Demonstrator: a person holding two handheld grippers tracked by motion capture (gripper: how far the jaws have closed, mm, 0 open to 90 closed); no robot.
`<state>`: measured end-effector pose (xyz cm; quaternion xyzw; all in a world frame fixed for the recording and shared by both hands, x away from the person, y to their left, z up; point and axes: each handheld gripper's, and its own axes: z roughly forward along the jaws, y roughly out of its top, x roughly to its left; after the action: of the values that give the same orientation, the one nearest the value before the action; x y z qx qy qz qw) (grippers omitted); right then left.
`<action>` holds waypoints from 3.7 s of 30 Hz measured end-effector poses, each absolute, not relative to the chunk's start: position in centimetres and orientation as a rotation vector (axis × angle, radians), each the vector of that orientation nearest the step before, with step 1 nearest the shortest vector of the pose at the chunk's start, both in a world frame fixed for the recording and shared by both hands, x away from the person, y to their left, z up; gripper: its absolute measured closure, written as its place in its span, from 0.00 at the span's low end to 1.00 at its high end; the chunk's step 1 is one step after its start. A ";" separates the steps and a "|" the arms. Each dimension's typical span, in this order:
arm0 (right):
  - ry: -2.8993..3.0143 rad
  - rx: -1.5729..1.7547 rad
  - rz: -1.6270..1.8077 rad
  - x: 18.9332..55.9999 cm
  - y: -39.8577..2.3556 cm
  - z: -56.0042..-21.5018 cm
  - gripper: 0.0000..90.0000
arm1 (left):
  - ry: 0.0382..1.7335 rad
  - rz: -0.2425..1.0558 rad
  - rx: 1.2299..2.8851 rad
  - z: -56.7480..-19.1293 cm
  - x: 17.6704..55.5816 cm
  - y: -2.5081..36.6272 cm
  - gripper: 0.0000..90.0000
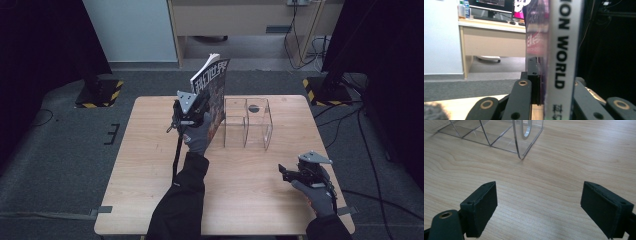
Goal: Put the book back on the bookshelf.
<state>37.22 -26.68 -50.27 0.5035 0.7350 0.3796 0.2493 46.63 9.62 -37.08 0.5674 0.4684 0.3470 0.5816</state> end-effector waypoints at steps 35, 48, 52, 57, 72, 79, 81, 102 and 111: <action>2.008 1.364 1.018 37.2 -26.6 -50.6 0.16 | 1.161 0.700 1.252 -43.2 47.2 10.8 0.90; 2.011 1.363 1.013 37.2 -26.4 -50.7 0.16 | 1.165 0.704 1.249 -44.4 46.4 11.9 0.89; 2.016 1.365 1.010 37.2 -26.4 -50.7 0.16 | 1.161 0.698 1.241 -44.6 45.9 12.1 0.89; 2.014 1.373 1.006 37.2 -26.3 -50.8 0.16 | 1.144 0.697 1.245 -44.8 45.4 12.0 0.88; 2.012 1.361 1.011 37.2 -26.2 -50.6 0.16 | 1.073 0.732 1.334 -43.9 43.7 12.0 0.45; 2.000 1.367 1.021 37.2 -26.1 -50.5 0.16 | 1.068 0.738 1.384 -42.6 42.9 12.6 0.31; 1.997 1.368 1.027 37.1 -26.2 -50.4 0.16 | 1.061 0.735 1.401 -42.1 42.5 12.9 0.29; 1.971 1.387 1.030 37.1 -26.6 -50.1 0.15 | 0.941 0.722 1.719 -40.4 37.2 16.9 0.23; 1.977 1.398 1.016 37.1 -26.7 -50.4 0.15 | 1.035 0.663 1.831 -43.7 35.2 20.9 0.21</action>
<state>37.11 -26.67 -50.38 0.5148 0.7280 0.3741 0.2548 35.23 20.87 -43.71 0.7409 0.4189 0.2681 0.4512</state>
